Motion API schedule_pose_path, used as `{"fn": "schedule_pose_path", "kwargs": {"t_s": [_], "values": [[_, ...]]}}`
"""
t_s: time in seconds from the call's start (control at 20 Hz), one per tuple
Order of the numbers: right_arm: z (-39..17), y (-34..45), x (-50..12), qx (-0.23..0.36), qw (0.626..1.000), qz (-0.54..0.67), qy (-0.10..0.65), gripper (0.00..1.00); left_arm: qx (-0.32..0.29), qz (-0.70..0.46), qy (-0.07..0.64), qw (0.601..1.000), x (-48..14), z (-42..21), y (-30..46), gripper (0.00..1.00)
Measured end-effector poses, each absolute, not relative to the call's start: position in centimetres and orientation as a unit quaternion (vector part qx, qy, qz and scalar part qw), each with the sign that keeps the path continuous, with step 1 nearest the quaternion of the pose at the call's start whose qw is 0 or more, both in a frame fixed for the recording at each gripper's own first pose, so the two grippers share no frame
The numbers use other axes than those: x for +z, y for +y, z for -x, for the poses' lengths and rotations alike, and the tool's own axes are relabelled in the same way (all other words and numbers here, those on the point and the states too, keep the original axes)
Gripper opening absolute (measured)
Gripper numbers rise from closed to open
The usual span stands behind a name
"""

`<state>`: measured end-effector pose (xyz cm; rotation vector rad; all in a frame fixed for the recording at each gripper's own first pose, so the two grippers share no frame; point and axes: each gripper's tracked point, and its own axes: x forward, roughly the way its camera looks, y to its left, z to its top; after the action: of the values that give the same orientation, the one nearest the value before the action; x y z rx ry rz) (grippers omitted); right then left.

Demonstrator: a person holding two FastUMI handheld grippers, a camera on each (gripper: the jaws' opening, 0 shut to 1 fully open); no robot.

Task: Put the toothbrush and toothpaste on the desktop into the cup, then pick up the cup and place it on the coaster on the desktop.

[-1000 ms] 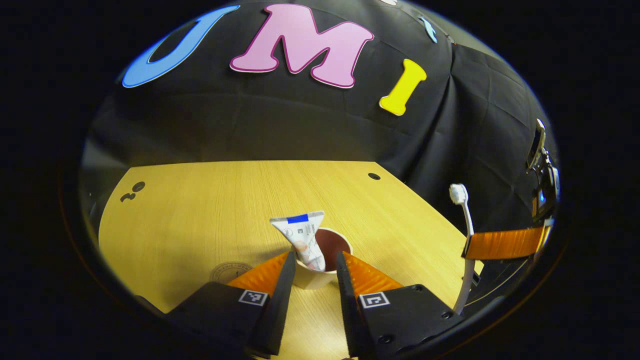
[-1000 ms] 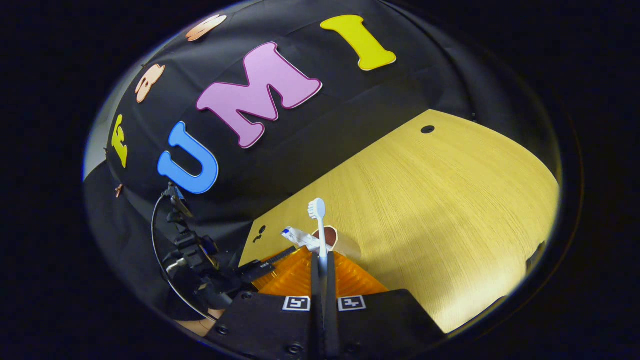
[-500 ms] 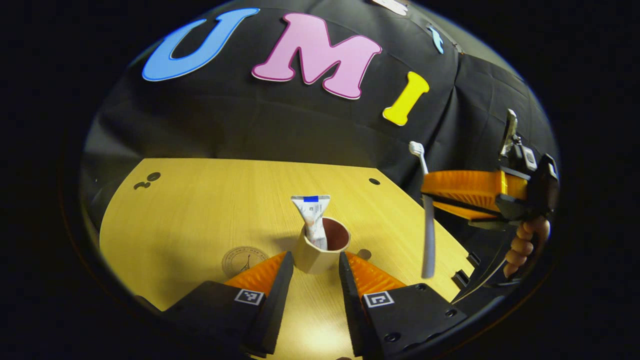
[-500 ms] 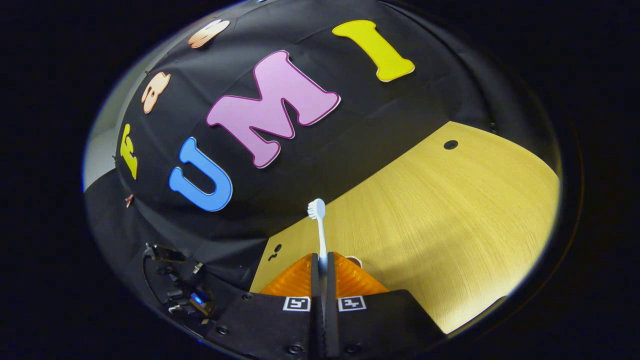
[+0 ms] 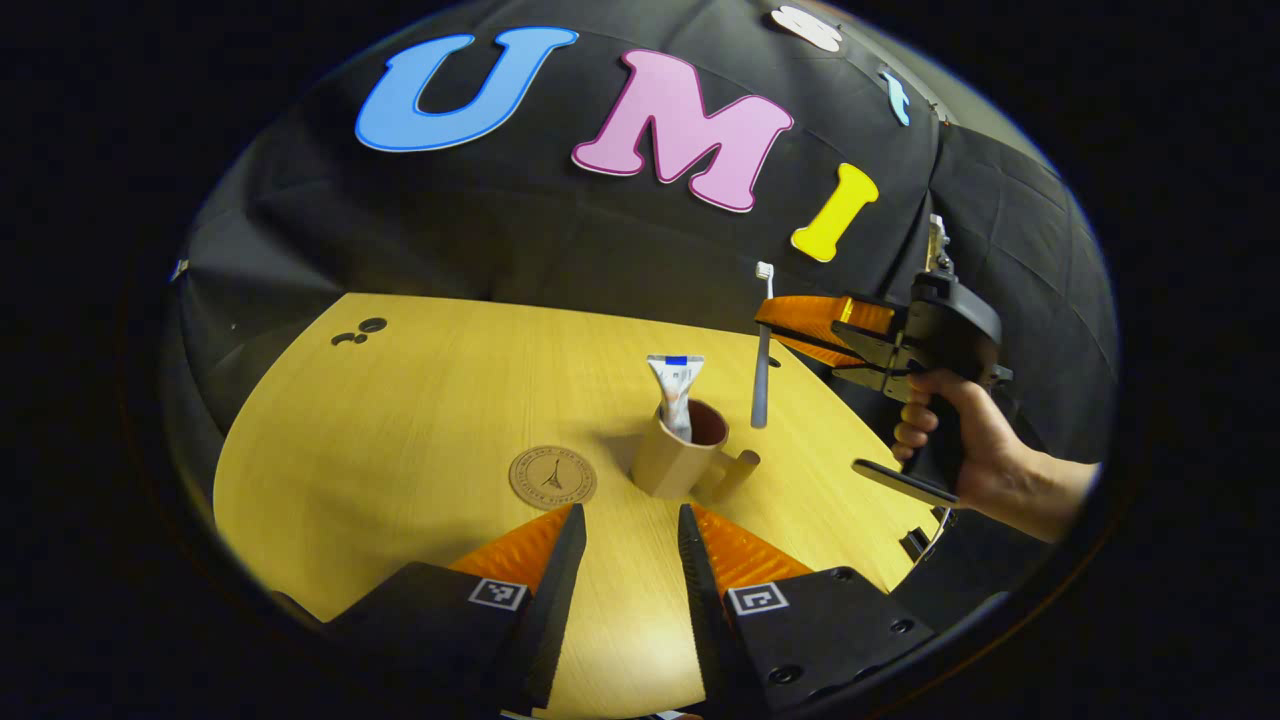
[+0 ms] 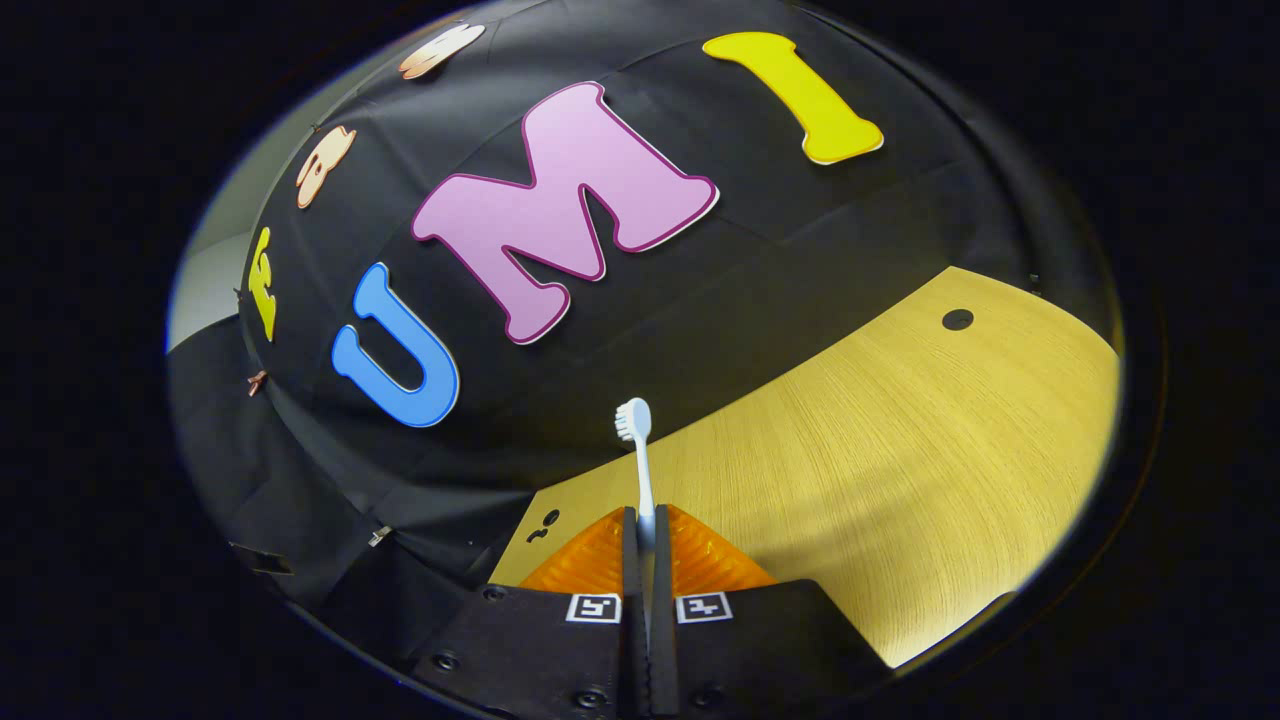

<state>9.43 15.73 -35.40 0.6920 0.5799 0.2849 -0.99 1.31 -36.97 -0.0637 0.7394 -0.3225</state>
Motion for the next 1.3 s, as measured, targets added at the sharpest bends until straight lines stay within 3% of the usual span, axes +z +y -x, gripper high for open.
{"fn": "schedule_pose_path", "kwargs": {"t_s": [0.35,0.75,1.3], "values": [[-11.9,16.5,-39.7,0.16,0.9,-0.304,0.267,0.05,-0.121,0.053,0.381,0.915,-39.2,4.1,3.7,0.59],[-10.8,18.2,-41.9,0.21,0.916,-0.233,0.252,0.05,-0.096,0.042,0.385,0.917,-41.0,5.1,4.9,0.58],[-7.0,17.2,-42.8,0.197,0.907,-0.214,0.303,0.14,-0.1,0.054,0.384,0.916,-40.9,4.4,4.9,0.59]]}}
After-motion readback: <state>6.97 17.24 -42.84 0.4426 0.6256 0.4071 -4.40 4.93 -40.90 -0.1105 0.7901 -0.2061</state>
